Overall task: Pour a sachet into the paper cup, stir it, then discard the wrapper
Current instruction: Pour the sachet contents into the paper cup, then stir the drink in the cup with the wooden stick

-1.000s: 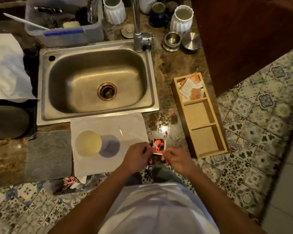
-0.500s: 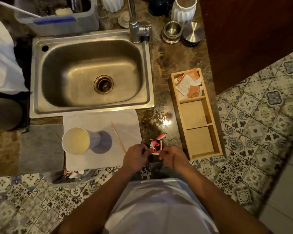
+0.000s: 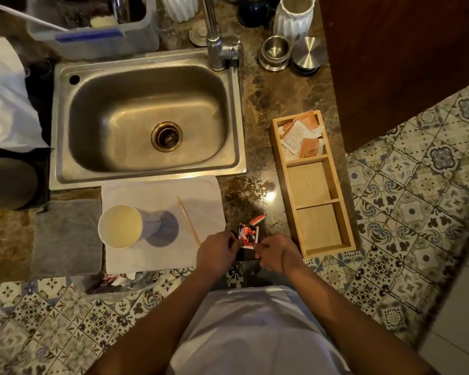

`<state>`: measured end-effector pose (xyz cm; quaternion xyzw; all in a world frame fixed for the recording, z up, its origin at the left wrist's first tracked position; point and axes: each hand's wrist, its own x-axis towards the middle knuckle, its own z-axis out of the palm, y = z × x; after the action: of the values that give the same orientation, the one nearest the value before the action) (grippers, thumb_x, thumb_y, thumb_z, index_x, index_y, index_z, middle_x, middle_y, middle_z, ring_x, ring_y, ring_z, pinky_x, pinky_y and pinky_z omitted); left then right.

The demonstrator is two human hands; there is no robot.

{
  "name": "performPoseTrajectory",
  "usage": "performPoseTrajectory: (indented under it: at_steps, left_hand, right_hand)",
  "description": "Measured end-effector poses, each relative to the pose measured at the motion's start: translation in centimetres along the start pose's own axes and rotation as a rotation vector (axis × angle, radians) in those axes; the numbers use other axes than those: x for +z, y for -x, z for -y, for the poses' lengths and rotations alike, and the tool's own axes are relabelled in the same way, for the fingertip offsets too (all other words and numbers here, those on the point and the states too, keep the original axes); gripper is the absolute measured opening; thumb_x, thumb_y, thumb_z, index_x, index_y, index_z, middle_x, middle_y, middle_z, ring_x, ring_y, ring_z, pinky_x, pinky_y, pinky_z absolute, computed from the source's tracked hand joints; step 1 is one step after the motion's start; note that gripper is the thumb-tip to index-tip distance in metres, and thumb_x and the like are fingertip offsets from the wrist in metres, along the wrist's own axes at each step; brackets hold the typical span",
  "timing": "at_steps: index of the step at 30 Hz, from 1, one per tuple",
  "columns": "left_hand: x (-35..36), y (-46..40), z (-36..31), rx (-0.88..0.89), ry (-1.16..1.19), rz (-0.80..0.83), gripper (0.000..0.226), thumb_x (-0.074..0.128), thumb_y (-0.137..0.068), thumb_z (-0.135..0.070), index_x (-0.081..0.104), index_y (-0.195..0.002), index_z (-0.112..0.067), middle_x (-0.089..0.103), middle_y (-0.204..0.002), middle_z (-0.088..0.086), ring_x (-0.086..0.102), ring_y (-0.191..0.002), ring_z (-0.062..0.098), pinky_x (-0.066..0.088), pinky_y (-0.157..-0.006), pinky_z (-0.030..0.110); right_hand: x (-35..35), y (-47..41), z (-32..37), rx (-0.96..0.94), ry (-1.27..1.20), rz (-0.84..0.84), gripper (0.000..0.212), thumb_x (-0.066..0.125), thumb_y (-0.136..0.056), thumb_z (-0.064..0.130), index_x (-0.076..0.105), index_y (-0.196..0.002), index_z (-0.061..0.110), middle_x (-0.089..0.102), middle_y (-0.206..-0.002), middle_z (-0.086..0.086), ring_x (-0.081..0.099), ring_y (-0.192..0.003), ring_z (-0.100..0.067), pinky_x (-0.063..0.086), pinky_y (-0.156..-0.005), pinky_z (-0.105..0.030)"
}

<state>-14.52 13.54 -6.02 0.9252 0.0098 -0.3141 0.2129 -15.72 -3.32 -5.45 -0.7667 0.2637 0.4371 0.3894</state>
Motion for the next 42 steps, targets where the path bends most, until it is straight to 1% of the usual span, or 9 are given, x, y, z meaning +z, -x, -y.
performPoseTrajectory:
  at_steps: [10,13,16,18,22,26,30,32,42]
  left_hand:
    - [-0.2,0.7,-0.4,0.080,-0.261,-0.058,0.038,0.042,-0.102,-0.050,0.065,-0.107,-0.020,0.074,-0.091,0.005,0.070,-0.080,0.026,0.053,-0.064,0.034]
    - [-0.5,1.0,-0.4,0.121,-0.265,-0.086,0.040,0.039,-0.103,-0.050,0.065,-0.108,-0.019,0.074,-0.092,0.006,0.070,-0.081,0.027,0.051,-0.064,0.034]
    - [-1.3,1.6,0.1,0.114,-0.194,-0.140,0.042,0.037,-0.103,-0.052,0.065,-0.106,-0.020,0.075,-0.091,0.007,0.071,-0.082,0.028,0.052,-0.065,0.034]
    - [-2.0,2.3,1.1,0.107,-0.116,-0.168,0.043,0.037,-0.103,-0.053,0.064,-0.098,-0.019,0.074,-0.087,0.008,0.070,-0.079,0.029,0.053,-0.063,0.035]
    - [-3.6,4.4,3.9,0.091,0.094,-0.217,0.048,0.032,-0.102,-0.057,0.059,-0.086,-0.021,0.072,-0.080,0.007,0.068,-0.074,0.028,0.042,-0.059,0.032]
    - [-5.2,7.7,7.0,0.029,0.319,-0.350,0.068,0.015,-0.095,-0.072,0.060,-0.099,-0.022,0.068,-0.074,0.001,0.066,-0.070,0.023,0.051,-0.063,0.035]
    - [-6.1,10.3,9.9,-0.045,0.506,-0.480,0.078,0.008,-0.088,-0.080,0.058,-0.092,-0.020,0.061,-0.067,-0.005,0.061,-0.065,0.010,0.043,-0.057,0.027]
    - [-6.6,10.9,11.3,-0.095,0.592,-0.543,0.071,0.013,-0.091,-0.075,0.055,-0.087,-0.018,0.059,-0.068,-0.003,0.060,-0.066,0.014,0.041,-0.059,0.029]
    - [-10.6,10.0,16.8,-0.176,0.714,-0.608,0.069,0.020,-0.095,-0.074,0.055,-0.084,-0.015,0.062,-0.071,0.002,0.062,-0.067,0.024,0.054,-0.065,0.047]
  right_hand:
    - [0.1,0.3,0.7,-0.010,0.214,-0.040,0.044,0.055,-0.099,0.044,0.074,-0.074,0.014,0.077,-0.075,-0.008,0.076,-0.074,-0.026,0.062,-0.079,-0.044]
    - [0.1,0.9,1.5,-0.048,0.250,-0.102,0.056,0.049,-0.098,0.057,0.074,-0.070,0.016,0.076,-0.069,-0.005,0.073,-0.068,-0.022,0.060,-0.074,-0.038]
    - [-0.1,1.6,2.7,-0.194,0.263,-0.266,0.060,0.046,-0.097,0.060,0.061,-0.055,0.019,0.068,-0.058,-0.003,0.066,-0.058,-0.021,0.051,-0.059,-0.033]
    - [-0.1,2.0,3.9,-0.265,0.292,-0.306,0.051,0.048,-0.096,0.055,0.059,-0.058,0.022,0.065,-0.059,0.002,0.064,-0.059,-0.018,0.049,-0.057,-0.031]
    - [0.5,2.8,6.5,-0.312,0.380,-0.287,0.034,0.052,-0.095,0.053,0.066,-0.079,0.027,0.067,-0.072,0.009,0.063,-0.068,-0.009,0.050,-0.061,-0.027]
    - [2.3,3.0,8.0,-0.369,0.459,-0.242,0.029,0.058,-0.094,0.055,0.063,-0.093,0.027,0.068,-0.085,0.006,0.067,-0.084,-0.017,0.052,-0.068,-0.031]
    - [5.0,3.4,9.0,-0.386,0.563,-0.202,0.047,0.057,-0.093,0.060,0.057,-0.123,0.024,0.070,-0.111,-0.001,0.067,-0.102,-0.023,0.050,-0.077,-0.033]
    - [6.4,3.6,9.4,-0.395,0.611,-0.225,0.053,0.056,-0.092,0.062,0.054,-0.130,0.025,0.072,-0.114,-0.003,0.068,-0.105,-0.026,0.054,-0.082,-0.035]
    - [11.3,3.9,10.9,-0.351,0.679,-0.315,0.044,0.057,-0.095,0.053,0.053,-0.124,0.019,0.071,-0.114,-0.006,0.068,-0.105,-0.029,0.052,-0.083,-0.036]
